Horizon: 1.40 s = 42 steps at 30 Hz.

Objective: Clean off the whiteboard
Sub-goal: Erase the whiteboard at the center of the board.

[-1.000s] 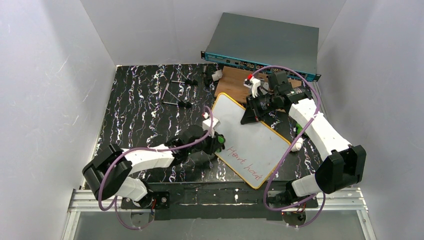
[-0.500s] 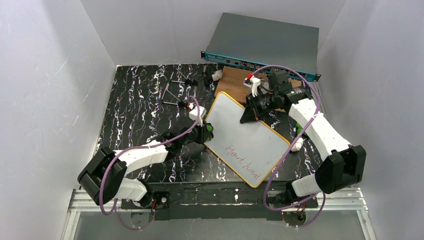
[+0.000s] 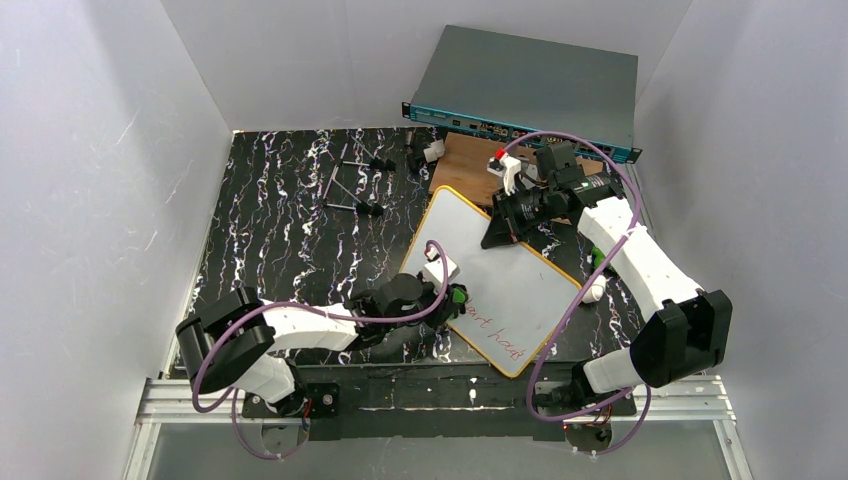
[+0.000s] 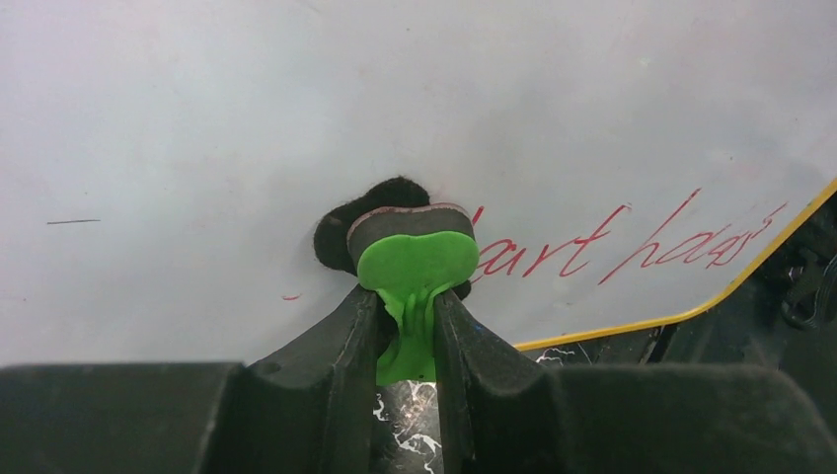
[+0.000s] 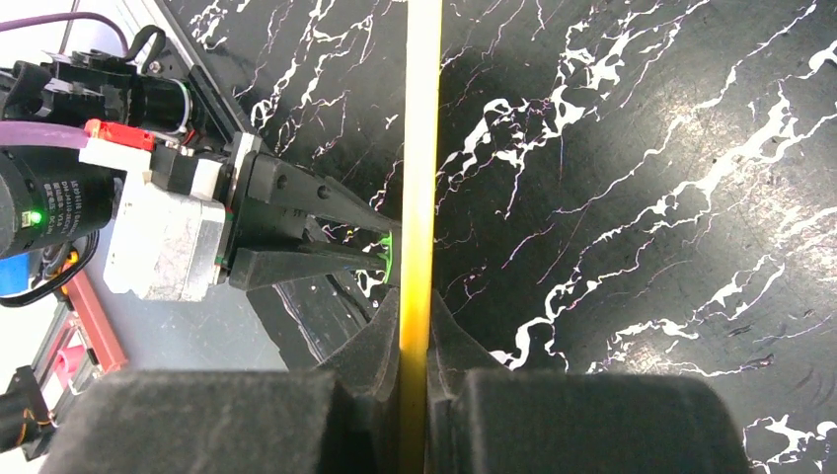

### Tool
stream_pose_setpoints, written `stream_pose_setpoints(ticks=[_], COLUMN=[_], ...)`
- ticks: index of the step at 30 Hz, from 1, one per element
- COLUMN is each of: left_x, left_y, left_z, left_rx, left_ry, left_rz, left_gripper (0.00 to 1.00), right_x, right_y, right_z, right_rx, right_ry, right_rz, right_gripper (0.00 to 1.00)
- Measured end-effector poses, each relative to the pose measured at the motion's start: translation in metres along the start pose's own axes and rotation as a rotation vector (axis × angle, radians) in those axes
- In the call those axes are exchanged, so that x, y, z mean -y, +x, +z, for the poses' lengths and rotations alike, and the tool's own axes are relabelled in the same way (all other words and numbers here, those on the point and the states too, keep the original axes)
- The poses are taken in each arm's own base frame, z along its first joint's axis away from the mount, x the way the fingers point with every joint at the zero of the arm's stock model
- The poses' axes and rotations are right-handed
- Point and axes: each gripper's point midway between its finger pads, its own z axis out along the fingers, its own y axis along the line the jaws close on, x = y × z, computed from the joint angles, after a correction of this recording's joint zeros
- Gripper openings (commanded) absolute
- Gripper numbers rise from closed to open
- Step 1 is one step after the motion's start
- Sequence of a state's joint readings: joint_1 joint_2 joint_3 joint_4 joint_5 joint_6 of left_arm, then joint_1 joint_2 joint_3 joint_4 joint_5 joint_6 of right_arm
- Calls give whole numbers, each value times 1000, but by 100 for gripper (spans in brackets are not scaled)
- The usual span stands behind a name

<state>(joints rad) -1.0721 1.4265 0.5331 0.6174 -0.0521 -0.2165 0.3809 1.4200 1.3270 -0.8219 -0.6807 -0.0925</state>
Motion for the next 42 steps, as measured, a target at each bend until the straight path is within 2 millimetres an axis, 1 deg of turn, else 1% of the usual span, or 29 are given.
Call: stream_pose_setpoints(ticks=[3,5,9,11,13,16,18,22,25,26,31,33,36,37,38,39,42], left_x=[-5,-19,-90,-105,-104,-93,-69,-9,13,14,5,-13,-57,-68,-74,-75,-68], left_y=[0,0,1,-2,-2,1,3,4,9,9,7,3,-5,-8,-10,-11,-9], left_z=[0,-5,-27,-32,-32,-27,-18,-1,5,6,3,-2,-16,-20,-23,-23,-22], left_rx=[16,32,70,80,73,55,27,-18,-30,-30,-21,-8,30,37,44,45,34], left_ry=[-19,-45,-232,-276,-262,-233,-173,-31,19,17,-24,-60,-164,-192,-206,-206,-184], left_rz=[-16,-67,-203,-223,-220,-180,-114,28,77,81,59,3,-83,-99,-107,-108,-85], left_gripper=[0,0,0,0,0,0,0,0,0,0,0,0,0,0,0,0,0], right_x=[0,0,-1,-2,-2,-2,0,2,2,3,2,1,-1,-1,-2,-2,-2], right_y=[0,-2,-4,-5,-5,-3,-1,0,2,2,1,-2,-6,-6,-7,-7,-6], right_z=[0,0,1,1,1,1,0,0,0,0,0,0,0,0,0,0,0], right_rx=[1,8,16,17,17,10,5,-2,-5,-7,-3,9,23,24,26,29,25], right_ry=[3,-1,-10,-13,-15,-10,-2,12,14,16,13,6,-5,-9,-11,-15,-15], right_rz=[1,-2,-7,-8,-9,-4,1,9,13,14,11,1,-9,-10,-12,-14,-13], right_gripper=[1,1,1,1,1,1,1,1,1,1,1,1,1,1,1,1,1])
